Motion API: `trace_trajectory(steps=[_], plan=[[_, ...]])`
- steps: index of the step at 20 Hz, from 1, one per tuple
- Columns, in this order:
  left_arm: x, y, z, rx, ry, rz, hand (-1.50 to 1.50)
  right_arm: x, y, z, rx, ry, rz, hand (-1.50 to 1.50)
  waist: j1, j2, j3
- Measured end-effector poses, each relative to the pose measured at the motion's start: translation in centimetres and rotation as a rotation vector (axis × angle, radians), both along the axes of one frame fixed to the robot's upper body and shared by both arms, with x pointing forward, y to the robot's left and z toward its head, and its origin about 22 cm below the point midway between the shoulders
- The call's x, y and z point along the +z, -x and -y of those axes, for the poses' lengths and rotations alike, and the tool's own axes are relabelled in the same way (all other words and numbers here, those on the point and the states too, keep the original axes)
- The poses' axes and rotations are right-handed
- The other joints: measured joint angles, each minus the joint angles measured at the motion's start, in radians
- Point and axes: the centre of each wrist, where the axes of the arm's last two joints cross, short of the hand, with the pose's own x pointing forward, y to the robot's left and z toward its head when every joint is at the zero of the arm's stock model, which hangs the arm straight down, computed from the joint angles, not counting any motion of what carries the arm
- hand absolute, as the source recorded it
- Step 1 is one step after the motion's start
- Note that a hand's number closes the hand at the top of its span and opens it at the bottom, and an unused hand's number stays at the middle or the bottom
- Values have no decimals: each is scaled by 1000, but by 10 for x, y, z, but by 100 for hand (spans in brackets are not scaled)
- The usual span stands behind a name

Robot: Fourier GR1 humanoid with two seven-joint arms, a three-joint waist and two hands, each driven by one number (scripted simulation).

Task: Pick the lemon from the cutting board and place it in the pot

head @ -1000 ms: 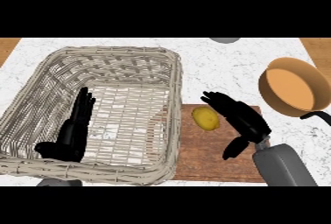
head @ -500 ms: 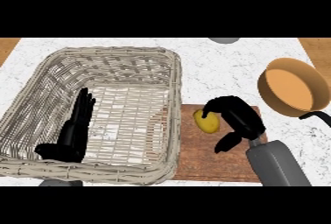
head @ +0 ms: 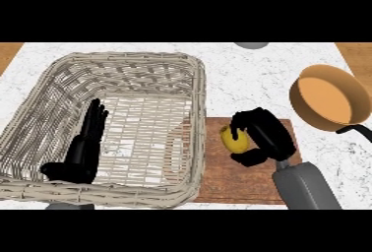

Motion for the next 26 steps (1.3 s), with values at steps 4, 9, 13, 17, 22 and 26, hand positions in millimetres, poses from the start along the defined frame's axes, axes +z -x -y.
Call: trace_trajectory(steps=[4,9,13,17,22,26], plan=[[0,0,1,-8,-2,2,0,13,-16,-34,-192,104,-126,150,11,2,-1],[2,-1,4,-16,2,1,0,61,-32,-80,-391,185,-154,150,18,2,1],[1,-2,0,-11,1,0,0,100,-29,-110,-469,137,-58,150,15,3,3],[4,-4,-3,-7,17,18,0,140,-16,-133,-542,103,54,150,10,2,3],[4,-2,0,1,13,7,0,169,0,-138,-667,96,138,150,3,2,3],[-3,3,-2,0,5,2,0,190,1,-126,-772,86,170,150,2,3,3]])
